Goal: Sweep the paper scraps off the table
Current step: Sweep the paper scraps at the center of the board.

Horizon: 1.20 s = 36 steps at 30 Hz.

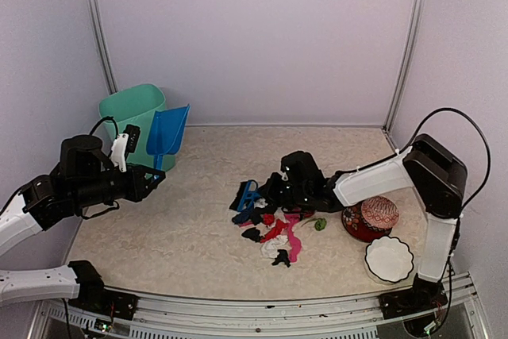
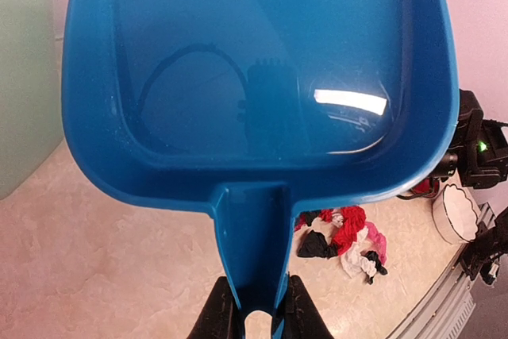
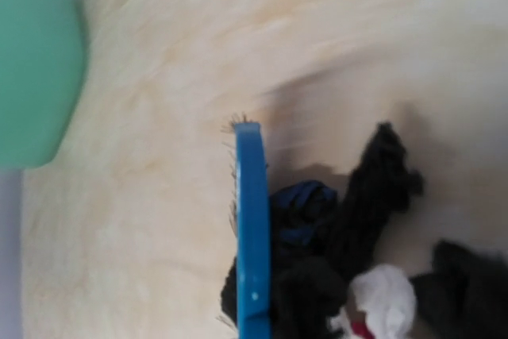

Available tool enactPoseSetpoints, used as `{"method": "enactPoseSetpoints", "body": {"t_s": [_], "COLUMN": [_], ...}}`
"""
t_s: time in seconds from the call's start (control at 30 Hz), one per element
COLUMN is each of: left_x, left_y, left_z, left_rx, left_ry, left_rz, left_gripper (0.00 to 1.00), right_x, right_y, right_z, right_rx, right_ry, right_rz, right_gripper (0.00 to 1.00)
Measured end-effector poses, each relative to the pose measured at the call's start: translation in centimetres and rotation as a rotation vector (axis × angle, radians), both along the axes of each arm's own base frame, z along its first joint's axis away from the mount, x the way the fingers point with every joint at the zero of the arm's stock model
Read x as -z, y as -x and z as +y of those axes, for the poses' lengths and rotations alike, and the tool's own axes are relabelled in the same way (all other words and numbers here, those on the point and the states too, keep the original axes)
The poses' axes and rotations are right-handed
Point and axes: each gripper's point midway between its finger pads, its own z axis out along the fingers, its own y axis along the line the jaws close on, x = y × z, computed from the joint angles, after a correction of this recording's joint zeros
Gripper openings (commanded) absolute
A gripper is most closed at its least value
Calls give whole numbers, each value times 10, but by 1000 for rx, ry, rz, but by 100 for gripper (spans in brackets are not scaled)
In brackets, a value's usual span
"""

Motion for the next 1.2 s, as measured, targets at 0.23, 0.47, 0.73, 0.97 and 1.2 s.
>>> {"method": "enactPoseSetpoints", "body": {"t_s": [0.23,0.47,0.73,0.97,1.2], "left_x": [0,3,8,9,17], "left_y": [-1,-3,-5,-6,-8], "left_z": [1,1,1,1,-2], "left_rx": [-7,-16,-21,-23,-22], "left_ry": [-4,-13,-26,-29,-46], "left_rz": [-1,5,15,18,39], "left_gripper": [0,0,0,0,0], "right_x": [-11,-63,-144,-127,-71], "right_y": [12,26,44,77,110], "right_z": [-50,-79,-83,-49,3], "right_rx": [72,60,-51,-308,-546], "right_ry": [88,126,64,75,122], "right_rz": [-2,-128,-337,-348,-256], "right_gripper": [0,0,0,0,0]}}
